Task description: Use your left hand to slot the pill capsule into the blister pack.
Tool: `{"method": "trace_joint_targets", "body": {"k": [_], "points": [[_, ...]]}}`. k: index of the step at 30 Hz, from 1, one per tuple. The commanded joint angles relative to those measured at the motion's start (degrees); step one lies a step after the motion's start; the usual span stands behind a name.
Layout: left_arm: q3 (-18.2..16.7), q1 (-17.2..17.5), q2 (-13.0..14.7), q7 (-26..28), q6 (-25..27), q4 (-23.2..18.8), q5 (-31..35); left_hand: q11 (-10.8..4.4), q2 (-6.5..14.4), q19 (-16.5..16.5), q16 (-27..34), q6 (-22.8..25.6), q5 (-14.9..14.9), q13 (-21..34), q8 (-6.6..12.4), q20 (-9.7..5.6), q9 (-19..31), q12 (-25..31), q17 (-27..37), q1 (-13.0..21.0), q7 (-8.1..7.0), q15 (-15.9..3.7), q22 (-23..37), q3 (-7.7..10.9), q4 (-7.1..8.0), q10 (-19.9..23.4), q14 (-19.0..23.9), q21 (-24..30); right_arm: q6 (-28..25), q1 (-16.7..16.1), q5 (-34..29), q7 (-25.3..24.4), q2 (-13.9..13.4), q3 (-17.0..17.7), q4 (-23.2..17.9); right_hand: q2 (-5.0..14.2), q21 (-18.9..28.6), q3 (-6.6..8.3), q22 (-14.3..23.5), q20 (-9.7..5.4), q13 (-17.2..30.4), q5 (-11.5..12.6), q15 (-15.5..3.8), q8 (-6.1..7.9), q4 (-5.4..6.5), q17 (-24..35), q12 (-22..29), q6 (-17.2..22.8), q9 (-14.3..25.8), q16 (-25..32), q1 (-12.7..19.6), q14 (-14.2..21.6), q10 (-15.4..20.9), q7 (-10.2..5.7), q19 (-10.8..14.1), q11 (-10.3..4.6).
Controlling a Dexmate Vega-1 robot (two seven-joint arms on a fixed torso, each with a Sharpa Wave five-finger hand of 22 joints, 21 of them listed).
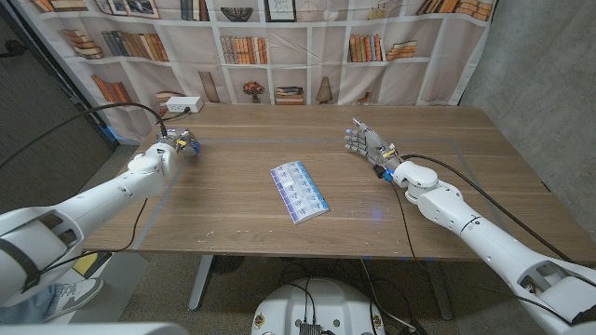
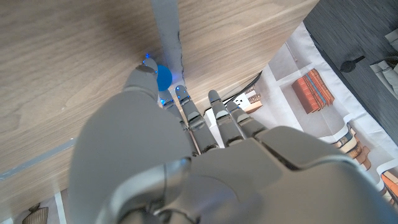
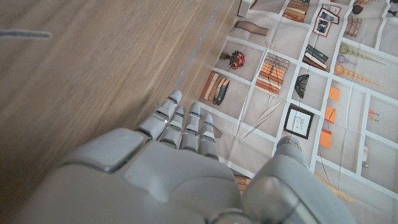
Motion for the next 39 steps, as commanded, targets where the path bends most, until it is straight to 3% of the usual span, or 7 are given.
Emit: {"method": "trace_joint_targets", "body": {"k": [1, 8, 16, 26, 30, 33, 39], "points": [[-0.19, 0.1, -0.15, 1.28, -0.77, 1.05, -0.97, -0.01, 0.57, 0.29, 0.36, 0.83, -0.12, 0.07, 0.33, 0.14, 0.12, -0.09, 0.25, 0.09, -0.02, -8.68, 0.14, 0.11, 0.48, 0.7, 0.69, 0.46, -0.37, 0.45, -0.07, 0.01, 0.39, -0.31, 0.44, 0.55, -0.19, -0.27, 0.11, -0.44, 0.16, 0.23, 0.22, -0.34, -0.04, 0.14, -0.12, 0.3, 0.18, -0.18, -0.07, 0.57, 0.61, 0.01, 0.52, 0.04], [-0.12, 0.0, -0.2, 1.58, -0.87, 1.57, -1.28, 0.0, 0.77, 0.49, 0.57, 1.46, -0.2, 0.09, 0.58, 0.64, 0.16, 0.01, 0.27, 0.32, -0.03, -8.67, 0.15, 0.16, 0.48, 1.31, 1.43, 0.54, -0.48, 0.63, -0.19, 0.05, 0.43, -0.43, 0.51, 0.59, -0.19, -0.3, 0.11, -0.41, 0.17, 0.22, 0.23, -0.35, -0.05, 0.14, -0.31, 0.3, 0.18, -0.19, -0.07, 0.58, 0.63, -0.02, 0.54, 0.03], [0.3, -0.3, -0.71, 1.89, -1.27, 2.55, -1.42, -0.01, 0.68, 0.58, 0.62, 2.21, -0.34, 0.09, 0.87, -0.68, 0.18, 0.07, 0.23, 0.59, -0.03, -8.7, 0.13, 0.09, 0.4, 2.01, 2.08, 0.53, -0.63, 0.57, -0.09, -0.06, 0.42, -0.37, 0.42, 0.64, -0.2, -0.3, 0.12, -0.39, 0.18, 0.23, 0.32, -0.35, -0.1, 0.14, -0.46, 0.33, 0.18, -0.22, -0.01, 0.57, 0.77, -0.15, 0.53, 0.03], [2.04, -2.62, -3.26, 2.58, -3.42, 7.11, -1.15, -0.01, 0.77, 0.63, 0.6, 2.74, -0.43, 0.08, 1.06, -0.78, 0.18, 0.09, 0.21, 0.82, -0.02, -8.79, 0.12, 0.1, 0.39, 2.57, 2.48, 0.52, -0.91, 0.37, 0.46, -0.1, 0.29, -0.03, -0.01, 0.67, -0.21, -0.33, 0.12, -0.33, 0.19, 0.23, 0.29, -0.37, -0.15, 0.14, -0.73, 0.33, 0.18, -0.23, 0.03, 0.64, 0.78, -0.19, 0.5, 0.0], [2.81, -3.74, -4.9, 3.52, -4.8, 9.89, -1.5, -0.01, 1.62, 1.84, 0.78, 7.29, -1.04, 0.04, 2.73, -2.15, 0.04, 0.57, 0.09, 1.94, 0.22, -9.17, -0.01, 0.52, 0.35, 6.69, 5.5, 0.69, -1.33, 0.28, 0.44, -0.28, -0.02, 0.03, -0.49, 0.65, -0.2, -0.36, 0.12, -0.33, 0.19, 0.22, 0.32, -0.39, -0.16, 0.14, -0.82, 0.3, 0.18, -0.24, 0.03, 0.62, 0.8, -0.15, 0.54, 0.0], [3.38, -4.34, -5.74, 4.1, -5.35, 11.1, -1.63, -0.01, 2.84, 4.39, 0.74, 13.94, -2.58, -0.14, 4.62, -4.69, -0.82, 0.7, -0.08, 2.42, 0.71, -9.49, -0.13, 1.05, 0.79, 12.67, 11.63, 0.86, -1.12, 0.26, 0.26, -0.21, -0.23, 0.05, -0.53, 0.64, -0.21, -0.38, 0.12, -0.32, 0.19, 0.22, 0.37, -0.39, -0.17, 0.15, -0.87, 0.29, 0.18, -0.24, 0.01, 0.65, 0.85, -0.18, 0.51, 0.01], [3.73, -4.67, -5.48, 3.83, -4.84, 10.25, -1.97, 0.05, 3.33, 5.23, 0.25, 18.69, -3.79, -0.24, 5.73, -5.2, -1.23, 0.54, -0.13, 2.59, 1.07, -9.83, -0.15, 1.36, 1.05, 17.28, 15.01, 0.53, -0.8, -0.19, 0.38, -0.44, -0.46, 0.35, -0.91, 0.62, -0.21, -0.43, 0.12, -0.3, 0.2, 0.22, 0.32, -0.4, -0.17, 0.15, -0.99, 0.3, 0.19, -0.25, -0.02, 0.66, 0.93, -0.18, 0.51, 0.0]]}}
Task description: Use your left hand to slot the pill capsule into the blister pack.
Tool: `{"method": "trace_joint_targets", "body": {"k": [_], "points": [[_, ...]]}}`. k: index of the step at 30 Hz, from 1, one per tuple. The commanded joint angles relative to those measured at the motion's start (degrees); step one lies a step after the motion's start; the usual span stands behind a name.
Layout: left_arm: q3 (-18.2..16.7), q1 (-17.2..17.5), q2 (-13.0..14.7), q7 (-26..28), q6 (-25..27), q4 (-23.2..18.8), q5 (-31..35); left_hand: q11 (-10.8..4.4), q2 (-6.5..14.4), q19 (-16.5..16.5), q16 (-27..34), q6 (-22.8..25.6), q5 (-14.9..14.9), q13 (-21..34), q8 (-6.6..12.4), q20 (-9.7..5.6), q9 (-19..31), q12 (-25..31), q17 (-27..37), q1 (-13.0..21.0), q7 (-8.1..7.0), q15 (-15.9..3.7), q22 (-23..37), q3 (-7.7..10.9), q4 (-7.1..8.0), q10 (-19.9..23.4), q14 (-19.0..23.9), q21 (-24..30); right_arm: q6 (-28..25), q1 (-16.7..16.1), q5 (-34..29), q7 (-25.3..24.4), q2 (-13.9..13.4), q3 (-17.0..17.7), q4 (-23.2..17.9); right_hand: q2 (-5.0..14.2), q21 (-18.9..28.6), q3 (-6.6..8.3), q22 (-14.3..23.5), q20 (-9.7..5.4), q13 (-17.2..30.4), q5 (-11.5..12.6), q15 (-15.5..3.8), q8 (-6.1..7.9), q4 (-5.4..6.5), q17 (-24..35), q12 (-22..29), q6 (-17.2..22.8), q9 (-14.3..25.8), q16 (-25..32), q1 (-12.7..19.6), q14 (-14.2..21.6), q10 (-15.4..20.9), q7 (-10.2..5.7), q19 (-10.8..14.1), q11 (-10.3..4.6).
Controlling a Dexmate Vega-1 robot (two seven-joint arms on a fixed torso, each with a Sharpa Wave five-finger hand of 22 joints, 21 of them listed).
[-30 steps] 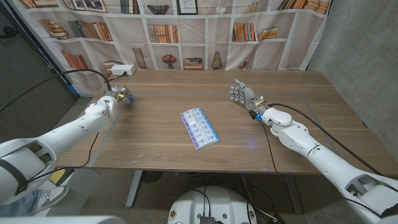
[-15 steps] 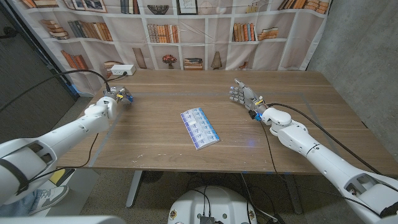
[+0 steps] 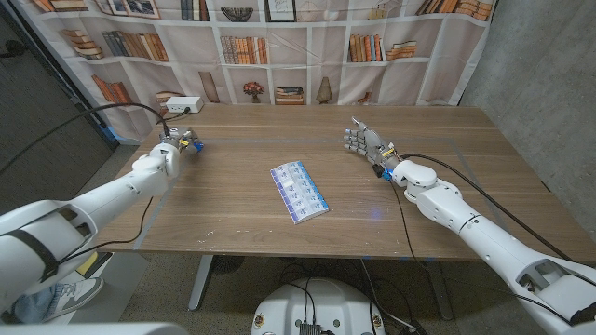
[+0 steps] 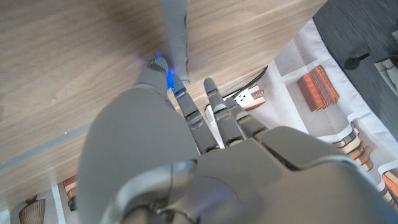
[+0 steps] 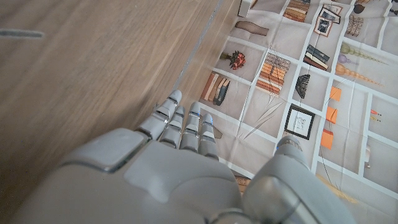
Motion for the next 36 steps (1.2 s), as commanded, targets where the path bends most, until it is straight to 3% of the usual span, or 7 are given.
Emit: {"method": "trace_joint_targets", "body": {"k": [1, 24, 36], "points": [[1.25, -1.36, -1.07, 0.32, -0.58, 1.31, -0.69, -0.04, 0.57, 0.51, -0.22, 4.73, -0.28, 0.13, 0.68, -4.99, -0.03, 0.12, 0.02, -0.09, 2.8, -8.72, -0.01, 0.39, 0.11, 1.99, 1.25, 0.05, 0.27, -0.68, 0.2, -0.25, -0.57, 0.46, -0.75, 0.61, -0.22, -0.2, 0.12, -0.11, 0.2, 0.22, -0.05, -0.39, 0.07, 0.16, -0.16, 0.32, 0.19, -0.04, -0.03, 0.36, 0.52, -0.19, 0.32, 0.01], [-2.62, 3.61, 4.96, -1.38, 5.52, -14.3, 0.91, -0.07, 0.16, -0.57, -1.1, 3.87, -0.68, 0.11, -0.2, -3.45, 0.02, -0.78, 0.0, -0.46, 2.11, -8.33, 0.06, 0.15, 0.34, 2.4, -0.95, -0.42, 1.37, -1.5, 0.41, -0.04, -0.67, 0.68, -0.85, 0.61, -0.23, -0.33, 0.13, -0.08, 0.22, 0.22, 0.01, -0.41, 0.04, 0.17, -0.64, 0.33, 0.19, -0.07, -0.1, 0.36, 0.68, -0.18, 0.32, 0.02], [-5.55, 7.0, 7.63, -1.35, 6.56, -21.35, 1.77, -0.1, 0.41, -0.43, -0.94, 4.43, -0.7, 0.16, -0.07, -4.05, 0.08, -0.79, 0.08, -0.39, 2.14, -8.3, 0.07, 0.26, 0.41, 2.74, -1.25, -0.33, 2.1, -2.12, 0.68, 0.11, -0.85, 0.98, -0.87, 0.65, -0.23, -0.38, 0.13, -0.06, 0.22, 0.23, 0.01, -0.42, 0.01, 0.17, -0.89, 0.35, 0.19, -0.07, -0.09, 0.42, 0.77, -0.17, 0.31, 0.01]]}}
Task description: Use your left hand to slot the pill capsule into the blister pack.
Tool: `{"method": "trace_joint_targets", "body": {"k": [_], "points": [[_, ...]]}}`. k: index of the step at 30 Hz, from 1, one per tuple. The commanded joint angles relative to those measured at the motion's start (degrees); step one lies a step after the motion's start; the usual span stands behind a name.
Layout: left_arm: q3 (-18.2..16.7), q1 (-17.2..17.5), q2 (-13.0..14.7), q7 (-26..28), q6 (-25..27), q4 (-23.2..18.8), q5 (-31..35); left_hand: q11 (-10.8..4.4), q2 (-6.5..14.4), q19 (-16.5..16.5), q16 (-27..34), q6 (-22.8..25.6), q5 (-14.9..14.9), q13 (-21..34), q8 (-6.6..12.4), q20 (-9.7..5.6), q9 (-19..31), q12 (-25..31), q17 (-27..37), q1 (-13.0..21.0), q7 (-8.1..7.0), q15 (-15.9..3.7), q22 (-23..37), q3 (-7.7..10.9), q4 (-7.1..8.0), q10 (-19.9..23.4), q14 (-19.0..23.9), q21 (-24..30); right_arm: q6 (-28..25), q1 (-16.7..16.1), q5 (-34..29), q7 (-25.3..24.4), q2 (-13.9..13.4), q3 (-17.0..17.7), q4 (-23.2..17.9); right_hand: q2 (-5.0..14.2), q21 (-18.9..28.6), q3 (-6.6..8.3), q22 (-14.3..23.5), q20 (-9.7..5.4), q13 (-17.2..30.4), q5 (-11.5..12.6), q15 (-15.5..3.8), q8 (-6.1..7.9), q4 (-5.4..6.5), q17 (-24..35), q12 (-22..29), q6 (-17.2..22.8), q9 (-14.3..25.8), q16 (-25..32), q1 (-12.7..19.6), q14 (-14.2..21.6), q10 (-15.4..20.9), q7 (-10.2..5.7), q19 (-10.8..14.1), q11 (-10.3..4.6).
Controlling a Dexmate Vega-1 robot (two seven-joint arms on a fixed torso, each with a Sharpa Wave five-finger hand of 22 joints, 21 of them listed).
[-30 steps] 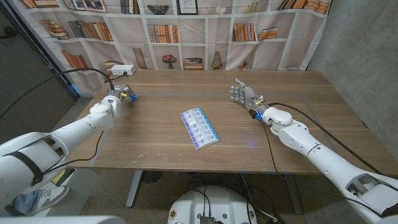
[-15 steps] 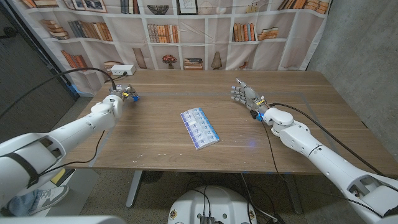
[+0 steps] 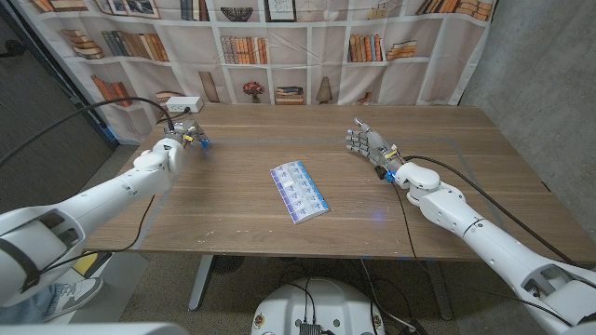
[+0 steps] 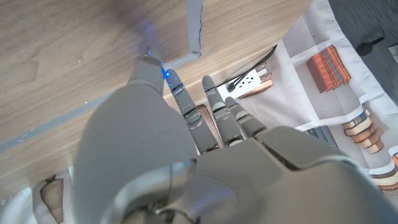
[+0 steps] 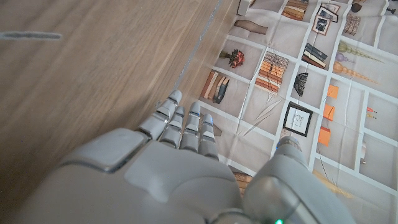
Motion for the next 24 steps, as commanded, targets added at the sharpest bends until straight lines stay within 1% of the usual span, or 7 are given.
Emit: {"method": "trace_joint_targets", "body": {"k": [1, 6, 18, 24], "points": [[-3.06, 3.51, 2.97, -0.29, 1.96, -8.11, 1.14, 0.21, 0.22, 0.02, -0.18, 1.81, 0.17, 0.07, 0.22, -4.04, 0.15, -0.11, 0.07, -0.14, 1.5, -8.31, 0.05, 0.13, 0.41, 0.48, -0.36, -0.04, 0.97, -0.61, 0.24, 0.26, -0.11, 0.32, 0.14, 0.41, -0.23, -0.3, 0.13, -0.05, 0.08, 0.23, 0.0, -0.04, -0.08, 0.17, -0.25, 0.32, 0.19, -0.08, 0.15, 0.42, 0.5, -0.19, 0.33, 0.11], [-4.92, 6.0, 3.76, 1.37, 2.16, -11.96, 1.08, 0.2, 0.33, 0.02, -0.08, 1.95, 0.16, 0.09, 0.24, -4.03, 0.16, -0.09, 0.1, -0.04, 1.52, -8.35, 0.05, 0.2, 0.39, 0.66, -0.31, -0.03, 1.24, -0.7, 0.34, 0.36, -0.08, 0.39, 0.33, 0.43, -0.23, -0.32, 0.13, -0.07, 0.09, 0.24, -0.03, -0.04, -0.09, 0.17, -0.36, 0.34, 0.19, -0.1, 0.16, 0.4, 0.54, -0.13, 0.32, 0.13], [-8.39, 12.01, 7.25, 0.31, 2.21, -22.8, 1.82, 0.18, 0.3, 0.07, 0.01, 2.12, 0.1, 0.13, 0.22, -4.3, 0.15, -0.07, 0.11, 0.18, 1.51, -8.39, 0.05, 0.28, 0.28, 1.04, -0.27, 0.0, 2.35, -1.23, 0.84, 0.66, 0.09, 0.8, 1.02, 0.45, -0.23, -0.37, 0.13, -0.11, 0.1, 0.24, -0.01, -0.04, -0.12, 0.17, -0.57, 0.36, 0.19, -0.11, 0.16, 0.42, 0.72, -0.1, 0.33, 0.17], [-10.23, 15.34, 8.68, 1.24, 2.11, -27.83, 3.04, 0.16, 0.34, 0.02, 0.01, 2.14, 0.08, 0.14, 0.17, -4.28, 0.16, -0.12, 0.11, 0.39, 1.51, -8.43, 0.05, 0.38, 0.19, 1.12, -0.33, -0.01, 2.9, -1.43, 1.04, 0.92, -0.07, 1.09, 1.16, 0.49, -0.23, -0.38, 0.13, -0.09, 0.1, 0.25, -0.03, -0.04, -0.14, 0.17, -0.72, 0.38, 0.19, -0.12, 0.18, 0.44, 0.75, -0.12, 0.33, 0.22]]}}
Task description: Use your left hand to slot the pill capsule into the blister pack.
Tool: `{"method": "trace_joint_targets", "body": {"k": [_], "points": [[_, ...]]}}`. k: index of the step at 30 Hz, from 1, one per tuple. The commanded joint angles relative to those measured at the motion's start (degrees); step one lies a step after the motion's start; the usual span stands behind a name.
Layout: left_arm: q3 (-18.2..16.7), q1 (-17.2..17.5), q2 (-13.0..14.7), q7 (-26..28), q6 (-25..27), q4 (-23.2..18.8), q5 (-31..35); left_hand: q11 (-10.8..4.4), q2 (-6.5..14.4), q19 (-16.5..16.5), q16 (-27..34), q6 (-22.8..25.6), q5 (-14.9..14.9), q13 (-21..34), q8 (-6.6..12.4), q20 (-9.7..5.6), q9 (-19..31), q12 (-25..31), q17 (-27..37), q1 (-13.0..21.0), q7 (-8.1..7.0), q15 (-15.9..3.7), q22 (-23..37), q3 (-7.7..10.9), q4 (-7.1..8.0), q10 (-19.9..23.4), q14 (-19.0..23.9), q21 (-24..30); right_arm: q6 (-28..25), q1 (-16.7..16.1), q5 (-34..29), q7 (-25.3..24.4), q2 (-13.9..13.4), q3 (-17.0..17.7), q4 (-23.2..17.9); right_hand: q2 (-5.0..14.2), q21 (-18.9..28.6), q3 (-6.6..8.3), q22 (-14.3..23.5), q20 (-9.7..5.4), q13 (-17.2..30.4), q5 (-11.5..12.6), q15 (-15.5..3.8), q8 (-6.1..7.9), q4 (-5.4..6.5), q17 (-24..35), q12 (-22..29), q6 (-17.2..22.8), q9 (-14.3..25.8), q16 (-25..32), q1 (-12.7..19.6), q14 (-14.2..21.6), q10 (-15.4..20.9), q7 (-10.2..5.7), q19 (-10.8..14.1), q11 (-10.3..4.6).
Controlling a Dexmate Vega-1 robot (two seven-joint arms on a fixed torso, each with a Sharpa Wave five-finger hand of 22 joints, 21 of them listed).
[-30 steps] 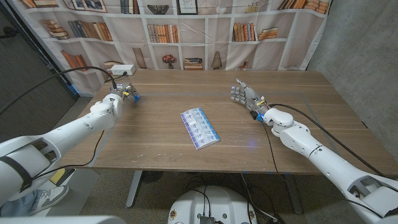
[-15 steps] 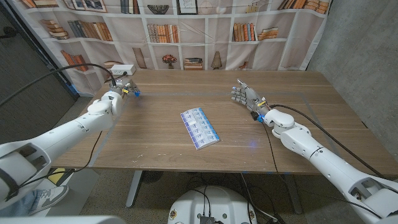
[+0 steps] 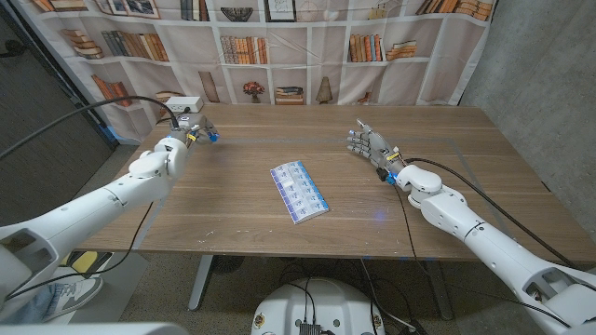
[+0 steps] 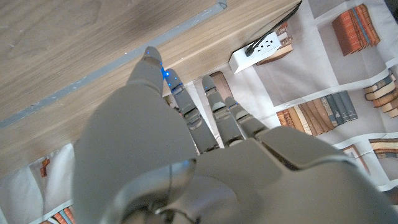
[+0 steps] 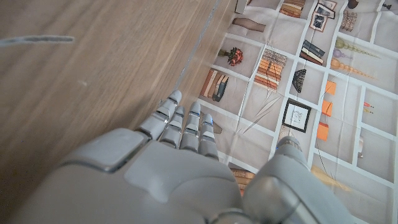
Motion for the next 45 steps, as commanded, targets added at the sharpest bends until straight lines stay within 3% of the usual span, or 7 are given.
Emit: {"method": "trace_joint_targets", "body": {"k": [1, 13, 25, 45], "points": [[-3.63, 6.21, 2.87, 1.05, -0.2, -9.87, 1.82, 0.05, 0.36, 0.02, 0.01, 1.87, 0.08, 0.14, 0.14, -4.3, 0.19, -0.13, 0.1, 0.39, 1.64, -8.44, 0.05, 0.39, 0.18, 0.63, -0.33, -0.01, 1.11, -0.39, 0.44, 0.46, -0.06, 0.5, 0.49, 0.5, -0.23, -0.14, 0.13, -0.1, 0.11, 0.25, -0.01, -0.03, 0.09, 0.17, -0.1, 0.41, 0.19, -0.12, 0.19, 0.43, 0.54, -0.11, 0.34, -0.08], [-5.46, 9.29, 4.41, -1.17, -2.51, -15.6, 4.04, 0.04, 0.48, 0.18, 0.09, 2.14, 0.03, 0.16, 0.2, -4.51, 0.23, -0.11, 0.12, 0.71, 1.67, -8.39, 0.04, 0.58, 0.06, 0.92, -0.16, 0.04, 2.09, 0.11, 0.53, 0.88, 0.23, 0.78, 1.34, 0.58, -0.08, -0.16, 0.12, -0.54, 0.12, 0.26, -0.14, 0.08, 0.03, 0.16, -0.26, 0.77, 0.19, 0.0, 0.27, 0.9, 1.07, -0.05, 0.79, -0.2], [-6.4, 9.8, 5.11, -5.75, -5.76, -19.47, 7.3, 0.06, 0.24, -0.43, -0.13, 2.38, -0.07, 0.19, 0.18, -4.7, 0.22, -0.14, 0.07, 0.59, 1.68, -8.22, 0.05, 0.5, 0.09, 1.27, -0.83, -0.17, 3.32, 0.49, 0.44, 1.11, 0.89, 0.84, 2.4, 0.69, 0.04, -0.15, 0.12, -0.97, 0.12, 0.27, -0.59, 0.1, -0.06, 0.14, -0.48, 0.95, 0.19, 0.01, 0.41, 1.09, 1.37, -0.02, 1.18, -0.27], [-10.16, 14.51, 6.23, -7.38, -15.97, -24.38, 5.17, 0.05, 0.1, -1.21, -0.09, 2.66, 0.01, 0.19, 0.09, -4.66, 0.18, -0.23, 0.11, 0.34, 1.64, -8.3, 0.04, 0.42, 0.23, 1.53, -1.51, -0.31, 3.69, -0.74, 0.81, -0.07, 1.03, 1.32, 1.94, 0.76, 0.09, -0.24, 0.1, -1.23, 0.14, 0.23, -0.77, 0.09, -0.09, 0.16, -0.83, 1.12, 0.19, 0.02, 0.41, 1.41, 1.8, -0.07, 1.53, -0.6]]}}
